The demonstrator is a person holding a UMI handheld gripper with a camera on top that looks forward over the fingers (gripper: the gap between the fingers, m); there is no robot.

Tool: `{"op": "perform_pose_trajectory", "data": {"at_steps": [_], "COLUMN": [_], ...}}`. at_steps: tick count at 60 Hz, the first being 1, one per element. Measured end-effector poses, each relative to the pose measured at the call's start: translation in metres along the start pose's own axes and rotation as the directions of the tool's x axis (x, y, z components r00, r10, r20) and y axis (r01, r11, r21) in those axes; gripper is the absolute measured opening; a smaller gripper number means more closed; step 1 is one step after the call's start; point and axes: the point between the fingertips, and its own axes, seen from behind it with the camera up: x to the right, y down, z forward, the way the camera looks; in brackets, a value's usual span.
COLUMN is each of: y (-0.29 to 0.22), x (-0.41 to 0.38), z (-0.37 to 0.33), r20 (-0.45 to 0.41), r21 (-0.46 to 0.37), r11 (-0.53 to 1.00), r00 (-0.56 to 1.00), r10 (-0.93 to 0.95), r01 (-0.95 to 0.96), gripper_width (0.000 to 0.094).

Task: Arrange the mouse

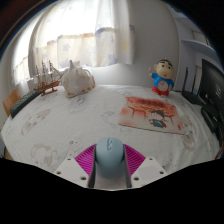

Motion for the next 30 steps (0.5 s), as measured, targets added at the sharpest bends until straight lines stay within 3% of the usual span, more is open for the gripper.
{"op": "perform_pose_trajectory", "data": {"at_steps": [5,16,22,30], "y": [-0.024,-0.148,-0.207,-0.225], "x": [-0.001,0.022,0.070,0.135], "z": [-0.012,-0.038,-0.026,0.030], "r20": [-0.002,-0.023,-0.091,-0.141], "r21": [0.008,0.160,0.238,0.230], "r11": [1.000,0.987,0.971,0.973], "r00": [1.000,1.000,0.996,0.989], "r10": [0.000,0.019,0.021,0.036], "r01": [0.000,-0.015,0.001,-0.003], "gripper_width": [0.0412,0.0412,0.0411,0.0411]}}
